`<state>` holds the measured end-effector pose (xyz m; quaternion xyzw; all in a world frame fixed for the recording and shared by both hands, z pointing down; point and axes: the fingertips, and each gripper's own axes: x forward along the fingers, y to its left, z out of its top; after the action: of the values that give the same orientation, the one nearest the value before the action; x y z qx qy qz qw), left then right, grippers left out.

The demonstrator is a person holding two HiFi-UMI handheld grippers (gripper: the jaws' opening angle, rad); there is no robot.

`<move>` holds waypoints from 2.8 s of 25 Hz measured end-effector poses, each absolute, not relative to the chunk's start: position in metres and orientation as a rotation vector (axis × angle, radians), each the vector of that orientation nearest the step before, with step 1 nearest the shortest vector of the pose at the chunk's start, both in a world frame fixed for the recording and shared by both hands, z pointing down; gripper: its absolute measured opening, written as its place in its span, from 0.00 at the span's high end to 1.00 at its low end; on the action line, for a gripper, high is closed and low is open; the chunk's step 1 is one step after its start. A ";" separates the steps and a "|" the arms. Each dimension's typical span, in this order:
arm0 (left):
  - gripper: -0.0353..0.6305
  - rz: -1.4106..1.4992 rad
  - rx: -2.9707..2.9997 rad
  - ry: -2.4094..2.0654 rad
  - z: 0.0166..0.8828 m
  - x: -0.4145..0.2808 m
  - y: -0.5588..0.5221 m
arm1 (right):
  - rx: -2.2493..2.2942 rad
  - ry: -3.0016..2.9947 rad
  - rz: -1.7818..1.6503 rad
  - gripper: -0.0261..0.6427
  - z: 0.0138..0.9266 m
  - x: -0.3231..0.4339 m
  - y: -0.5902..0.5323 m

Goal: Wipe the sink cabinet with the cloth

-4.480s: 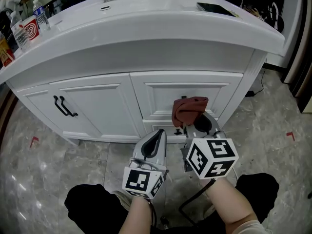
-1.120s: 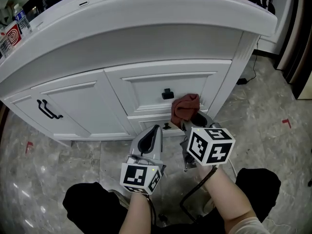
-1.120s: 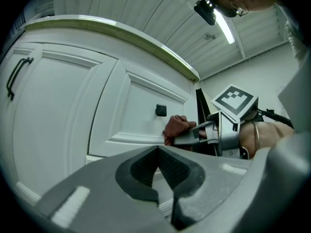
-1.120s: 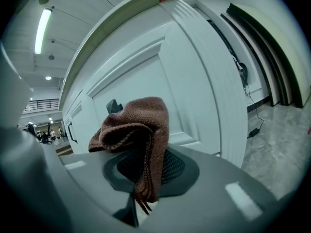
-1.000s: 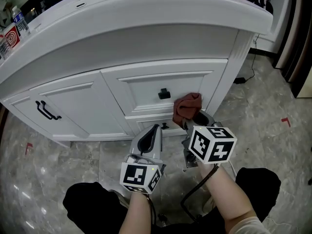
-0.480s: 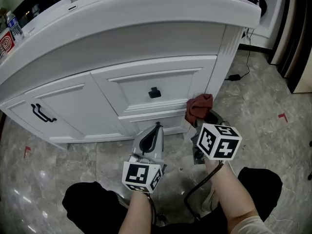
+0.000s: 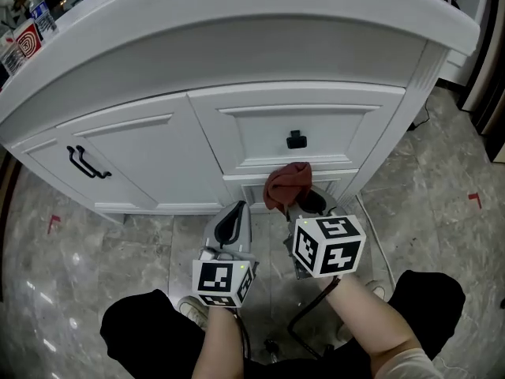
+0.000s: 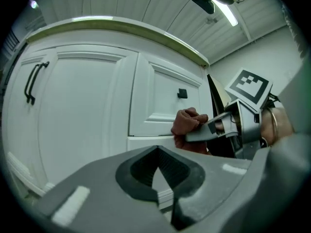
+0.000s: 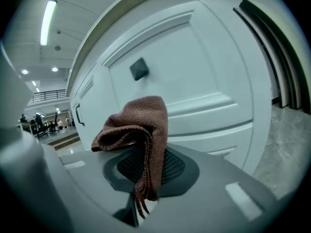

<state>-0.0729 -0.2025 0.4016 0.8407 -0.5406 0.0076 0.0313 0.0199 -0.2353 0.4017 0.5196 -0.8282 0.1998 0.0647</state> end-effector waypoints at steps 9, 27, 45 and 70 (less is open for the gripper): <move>0.95 -0.012 2.489 -1.751 0.409 -0.125 -0.201 | 1.321 -2.565 0.692 0.84 0.437 -0.078 -0.238; 0.95 0.010 2.528 -1.706 0.415 -0.109 -0.208 | 1.336 -2.504 0.713 0.84 0.464 -0.063 -0.249; 0.95 -0.003 2.601 -1.579 0.412 -0.053 -0.213 | 1.514 -2.405 0.923 0.84 0.470 0.028 -0.251; 0.95 0.082 2.627 -1.430 0.444 0.003 -0.200 | 1.884 -2.182 0.732 0.84 0.455 0.162 -0.239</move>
<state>0.0030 -0.1998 0.4436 0.8755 -0.4766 0.0274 0.0745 0.1622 -0.2394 0.4551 0.6312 -0.7310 0.2454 0.0834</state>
